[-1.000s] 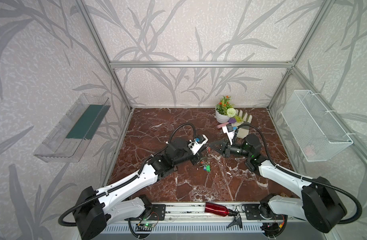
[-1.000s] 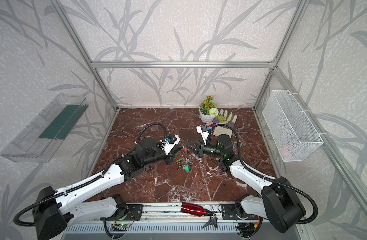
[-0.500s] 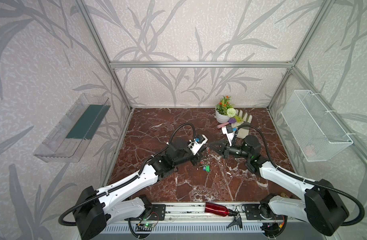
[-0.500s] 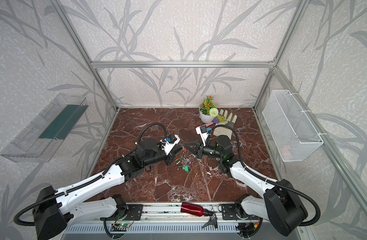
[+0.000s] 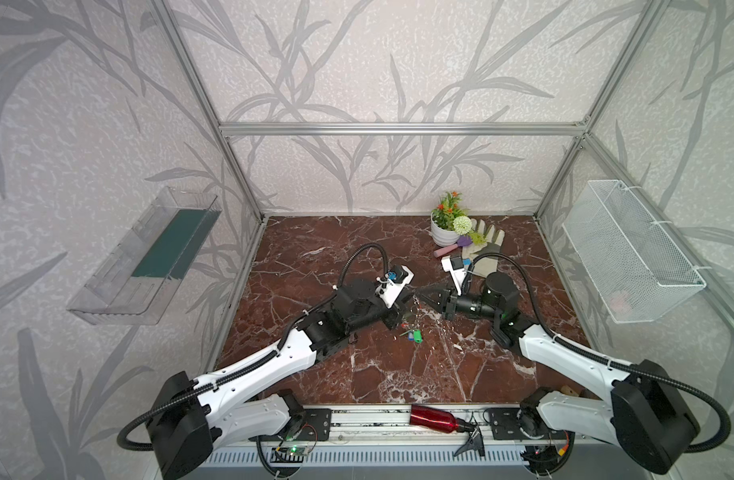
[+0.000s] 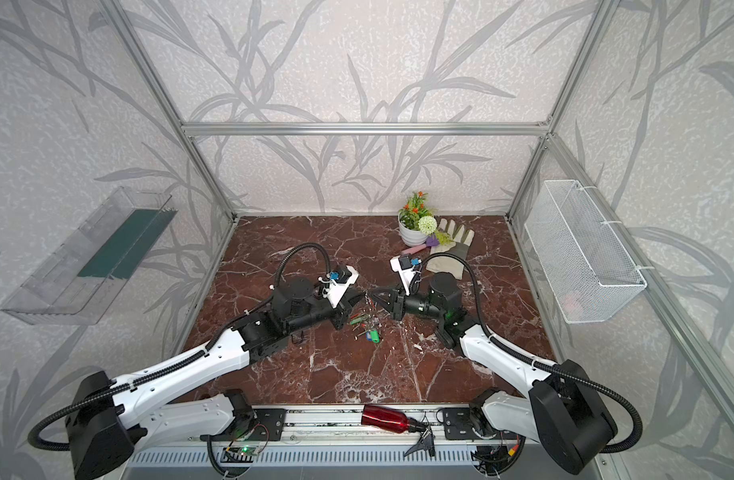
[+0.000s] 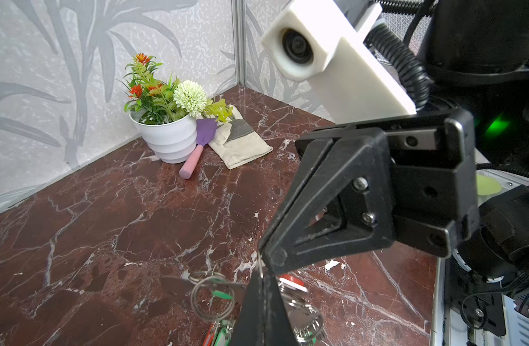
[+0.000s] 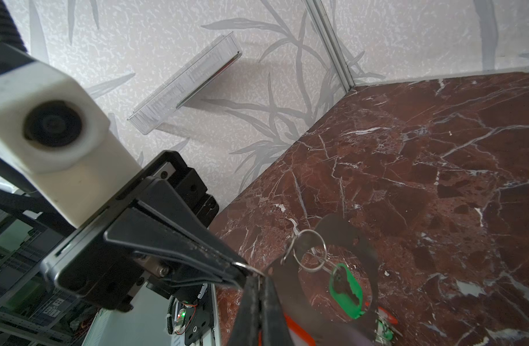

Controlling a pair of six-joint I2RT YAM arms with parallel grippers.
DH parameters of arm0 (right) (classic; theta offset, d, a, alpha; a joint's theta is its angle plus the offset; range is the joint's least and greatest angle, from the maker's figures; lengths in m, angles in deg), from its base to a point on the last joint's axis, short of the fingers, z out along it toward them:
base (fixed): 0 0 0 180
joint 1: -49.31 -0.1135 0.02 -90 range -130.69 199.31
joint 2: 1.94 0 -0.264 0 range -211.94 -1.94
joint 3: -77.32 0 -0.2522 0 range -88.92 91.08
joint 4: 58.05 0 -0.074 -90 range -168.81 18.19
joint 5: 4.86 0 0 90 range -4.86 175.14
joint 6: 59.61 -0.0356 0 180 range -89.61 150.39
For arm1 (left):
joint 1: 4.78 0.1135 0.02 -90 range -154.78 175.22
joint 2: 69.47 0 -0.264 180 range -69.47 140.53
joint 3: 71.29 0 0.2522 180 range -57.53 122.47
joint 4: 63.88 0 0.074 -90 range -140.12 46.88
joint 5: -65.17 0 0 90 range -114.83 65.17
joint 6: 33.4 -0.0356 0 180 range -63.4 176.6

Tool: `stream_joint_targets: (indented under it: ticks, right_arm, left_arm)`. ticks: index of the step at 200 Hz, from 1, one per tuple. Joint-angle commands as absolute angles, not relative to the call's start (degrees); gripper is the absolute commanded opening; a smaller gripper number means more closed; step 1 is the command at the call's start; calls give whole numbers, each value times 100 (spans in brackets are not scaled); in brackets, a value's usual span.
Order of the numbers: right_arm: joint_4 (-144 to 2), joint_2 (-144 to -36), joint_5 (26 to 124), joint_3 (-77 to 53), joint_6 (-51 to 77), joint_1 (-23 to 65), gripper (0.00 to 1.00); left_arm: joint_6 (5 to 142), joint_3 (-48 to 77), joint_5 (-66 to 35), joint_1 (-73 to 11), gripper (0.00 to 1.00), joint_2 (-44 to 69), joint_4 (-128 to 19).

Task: Put the keys on the keyring

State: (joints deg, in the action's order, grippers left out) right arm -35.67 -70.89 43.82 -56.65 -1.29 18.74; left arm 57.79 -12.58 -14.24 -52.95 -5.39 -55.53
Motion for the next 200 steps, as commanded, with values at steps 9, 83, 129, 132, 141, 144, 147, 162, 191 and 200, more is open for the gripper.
stream_joint_targets:
  ticks: [9, 83, 129, 132, 141, 144, 147, 162, 191, 200]
  right_arm:
    - [-3477, -6962, 4641, -5775, -180, 1881, 0]
    - [-3025, -6789, 4471, -5900, -467, 1792, 0]
    - [-3047, -6864, 4495, -5812, -418, 1744, 0]
    - [-3058, -6865, 4504, -5808, -409, 1743, 0]
    - [-3104, -6865, 4535, -5807, -376, 1727, 0]
    - [-3107, -6857, 4553, -5807, -372, 1717, 0]
    - [-3111, -6845, 4571, -5812, -367, 1716, 0]
    - [-3147, -6823, 4635, -5816, -320, 1674, 0]
    - [-3142, -6860, 4665, -5787, -284, 1567, 0]
    - [-3096, -6880, 4648, -5781, -283, 1557, 0]
  left_arm:
    - [5922, -1192, -1418, -5409, 0, -634, -6025]
    - [6423, -1063, -1518, -5407, 0, -417, -5856]
    - [6463, -1091, -1523, -5404, 0, -480, -5804]
    - [6460, -1094, -1520, -5402, 0, -493, -5796]
    - [6470, -1093, -1514, -5406, 0, -517, -5783]
    - [6476, -1088, -1514, -5401, 0, -521, -5785]
    - [6482, -1091, -1511, -5400, 0, -534, -5773]
    - [6504, -1092, -1499, -5401, 0, -545, -5749]
    - [6526, -1087, -1446, -5403, 0, -550, -5724]
    - [6531, -1091, -1436, -5408, 0, -540, -5723]
